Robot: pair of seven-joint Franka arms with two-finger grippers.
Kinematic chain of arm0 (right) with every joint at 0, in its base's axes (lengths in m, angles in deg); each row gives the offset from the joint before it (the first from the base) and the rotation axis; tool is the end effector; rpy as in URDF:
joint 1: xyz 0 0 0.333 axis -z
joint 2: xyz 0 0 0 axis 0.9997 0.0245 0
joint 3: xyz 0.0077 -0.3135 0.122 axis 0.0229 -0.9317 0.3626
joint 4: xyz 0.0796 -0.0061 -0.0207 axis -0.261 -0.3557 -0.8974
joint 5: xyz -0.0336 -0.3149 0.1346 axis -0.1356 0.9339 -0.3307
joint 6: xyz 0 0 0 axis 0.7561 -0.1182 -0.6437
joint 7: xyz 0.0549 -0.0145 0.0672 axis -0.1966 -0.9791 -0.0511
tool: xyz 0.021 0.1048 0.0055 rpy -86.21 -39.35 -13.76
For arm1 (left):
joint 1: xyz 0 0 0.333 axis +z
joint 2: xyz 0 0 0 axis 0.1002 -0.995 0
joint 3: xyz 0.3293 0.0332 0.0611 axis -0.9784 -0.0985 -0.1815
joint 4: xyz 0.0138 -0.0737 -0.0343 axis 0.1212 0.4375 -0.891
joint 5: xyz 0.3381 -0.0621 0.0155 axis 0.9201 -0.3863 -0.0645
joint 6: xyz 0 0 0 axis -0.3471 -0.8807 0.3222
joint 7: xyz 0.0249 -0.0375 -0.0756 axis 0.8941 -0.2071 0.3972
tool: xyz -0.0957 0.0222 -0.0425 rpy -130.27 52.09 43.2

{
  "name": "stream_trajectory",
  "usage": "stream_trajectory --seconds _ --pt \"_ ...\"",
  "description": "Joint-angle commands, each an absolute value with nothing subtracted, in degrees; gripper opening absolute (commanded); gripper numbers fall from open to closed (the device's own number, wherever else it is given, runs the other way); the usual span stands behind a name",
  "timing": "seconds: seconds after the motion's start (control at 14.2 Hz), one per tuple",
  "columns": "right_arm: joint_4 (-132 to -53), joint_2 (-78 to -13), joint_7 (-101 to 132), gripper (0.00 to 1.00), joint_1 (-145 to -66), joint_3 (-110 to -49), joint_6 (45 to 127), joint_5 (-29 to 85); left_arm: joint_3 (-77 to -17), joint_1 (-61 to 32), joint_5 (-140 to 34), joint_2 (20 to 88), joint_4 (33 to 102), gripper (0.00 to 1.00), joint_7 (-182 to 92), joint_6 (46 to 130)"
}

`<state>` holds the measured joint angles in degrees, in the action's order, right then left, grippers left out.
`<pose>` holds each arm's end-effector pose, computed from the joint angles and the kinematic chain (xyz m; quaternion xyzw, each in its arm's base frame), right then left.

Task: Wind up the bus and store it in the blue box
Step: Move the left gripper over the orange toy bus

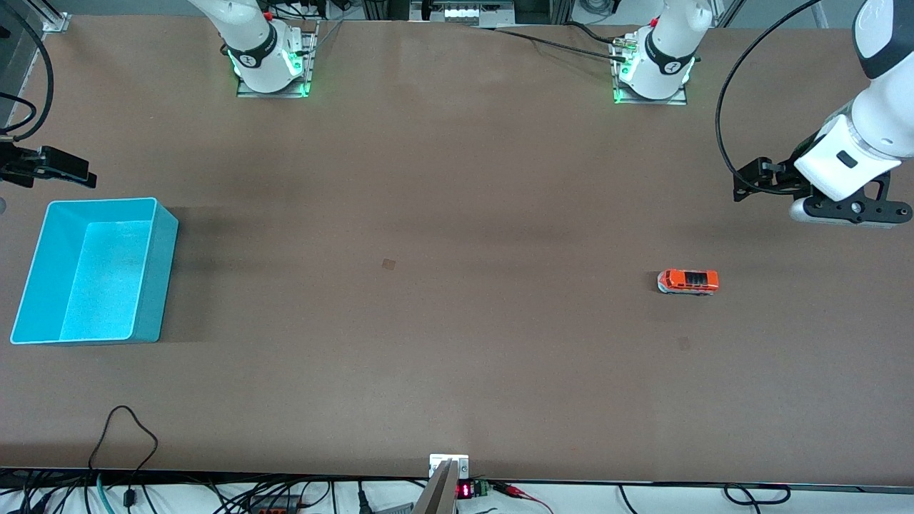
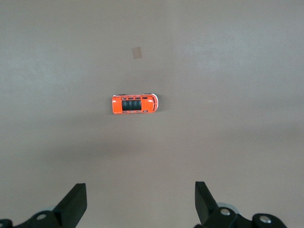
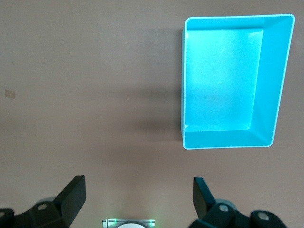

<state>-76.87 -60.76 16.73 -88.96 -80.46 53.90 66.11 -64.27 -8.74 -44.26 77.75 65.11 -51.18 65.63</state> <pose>0.5337 -0.0511 0.6101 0.9973 0.0042 -0.0727 0.0094 0.5143 -0.0327 0.5849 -0.9988 0.0314 0.0374 0.0023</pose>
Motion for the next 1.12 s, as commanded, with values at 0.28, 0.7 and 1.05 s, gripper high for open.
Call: stream_trajectory --seconds 0.28,0.7,1.05 --pt "-76.0 -60.6 16.0 1.00 -88.5 -80.0 53.5 65.4 -64.4 -8.9 -44.9 78.9 65.7 1.00 -51.0 64.8" --pt "-76.0 -60.0 16.0 1.00 -88.2 -80.1 53.8 65.4 -64.5 -8.9 -45.0 78.8 65.7 1.00 -50.7 63.4" --pt "-76.0 -60.0 16.0 1.00 -88.4 -80.0 53.9 65.2 -64.4 -9.6 -45.1 76.6 65.8 1.00 -51.3 54.0"
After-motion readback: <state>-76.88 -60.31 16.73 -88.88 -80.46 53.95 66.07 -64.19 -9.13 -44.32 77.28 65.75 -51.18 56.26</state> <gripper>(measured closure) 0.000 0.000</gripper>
